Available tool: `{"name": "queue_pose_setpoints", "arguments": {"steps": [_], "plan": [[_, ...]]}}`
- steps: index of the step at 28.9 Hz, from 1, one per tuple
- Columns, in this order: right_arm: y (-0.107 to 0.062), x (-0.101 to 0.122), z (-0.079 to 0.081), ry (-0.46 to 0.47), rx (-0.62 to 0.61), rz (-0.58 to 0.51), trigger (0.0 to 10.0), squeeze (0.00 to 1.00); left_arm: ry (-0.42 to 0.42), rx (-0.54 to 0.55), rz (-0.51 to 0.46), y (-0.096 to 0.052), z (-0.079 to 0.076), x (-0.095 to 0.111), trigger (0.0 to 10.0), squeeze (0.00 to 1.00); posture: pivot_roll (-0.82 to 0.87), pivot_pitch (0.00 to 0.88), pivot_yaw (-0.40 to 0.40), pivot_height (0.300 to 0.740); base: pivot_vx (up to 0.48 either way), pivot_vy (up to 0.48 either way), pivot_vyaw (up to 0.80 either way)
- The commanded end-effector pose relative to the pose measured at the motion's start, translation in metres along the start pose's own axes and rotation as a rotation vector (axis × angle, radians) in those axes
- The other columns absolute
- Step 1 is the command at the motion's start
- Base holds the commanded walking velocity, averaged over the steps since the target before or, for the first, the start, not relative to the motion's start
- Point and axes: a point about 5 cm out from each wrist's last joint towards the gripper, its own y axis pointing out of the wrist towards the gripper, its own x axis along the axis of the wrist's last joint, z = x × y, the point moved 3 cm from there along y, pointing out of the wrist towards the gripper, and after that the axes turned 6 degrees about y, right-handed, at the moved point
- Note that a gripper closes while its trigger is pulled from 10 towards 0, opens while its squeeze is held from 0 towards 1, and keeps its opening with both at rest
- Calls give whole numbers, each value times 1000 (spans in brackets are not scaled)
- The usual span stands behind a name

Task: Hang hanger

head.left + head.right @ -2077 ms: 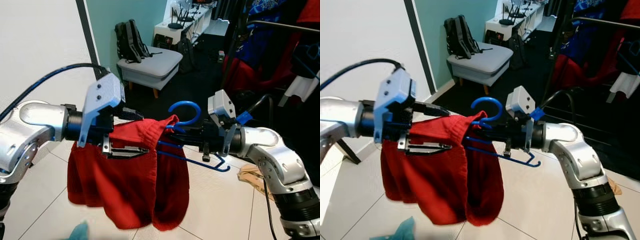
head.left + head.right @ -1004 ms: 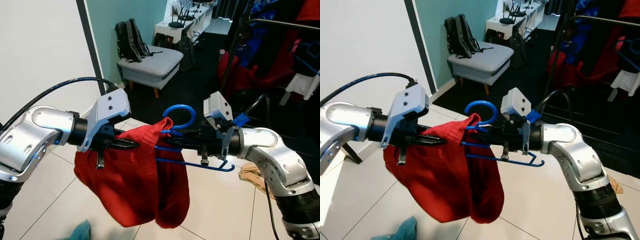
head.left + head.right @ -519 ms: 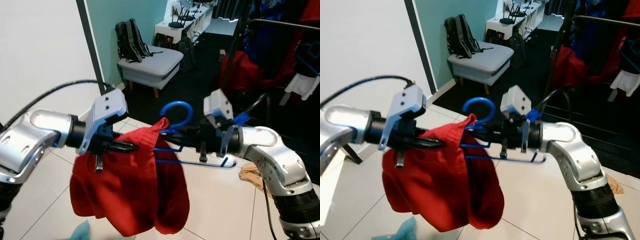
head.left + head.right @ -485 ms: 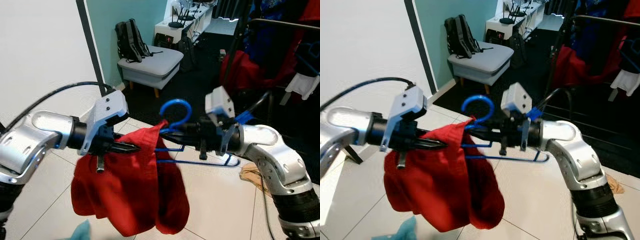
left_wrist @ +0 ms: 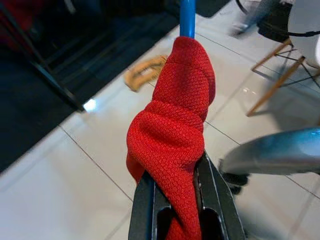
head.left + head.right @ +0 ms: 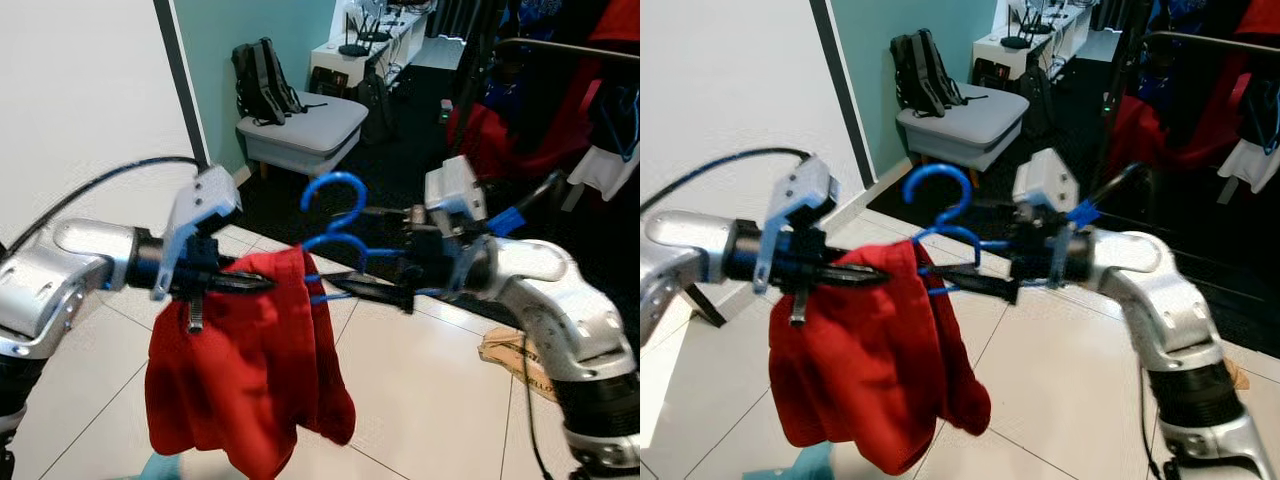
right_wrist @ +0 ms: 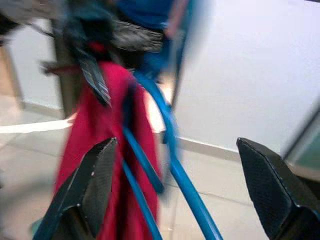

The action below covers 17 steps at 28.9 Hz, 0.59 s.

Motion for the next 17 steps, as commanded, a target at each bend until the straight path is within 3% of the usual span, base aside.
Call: {"name": "queue_pose_setpoints", "arguments": {"steps": [1,3,7,11,13,14,17], "plan": [[-7,1,-5,-5,-35,-9,10000,1000,54,22,2,-8,5,7,0,0,34,29,35,740,0,0,0],[-38,5,-22,-5,-177,-34,10000,1000,72,20,-8,-11,6,9,0,0,28,27,36,740,0,0,0],[-45,6,-26,-6,-207,-37,10000,1000,77,18,-8,-11,6,9,0,0,28,27,36,740,0,0,0],[-72,3,-27,32,-267,-46,10000,1000,106,58,11,-19,16,7,0,0,21,29,40,740,0,0,0],[-72,3,-27,32,-267,-46,10000,1000,106,58,11,-19,16,7,0,0,21,29,40,740,0,0,0],[-79,-5,-6,117,-168,-51,10000,0,136,106,11,-27,28,11,0,0,20,30,42,740,0,0,0],[-83,-9,8,194,-104,-84,10000,0,169,148,7,-33,38,15,0,0,17,29,44,740,0,0,0]]}}
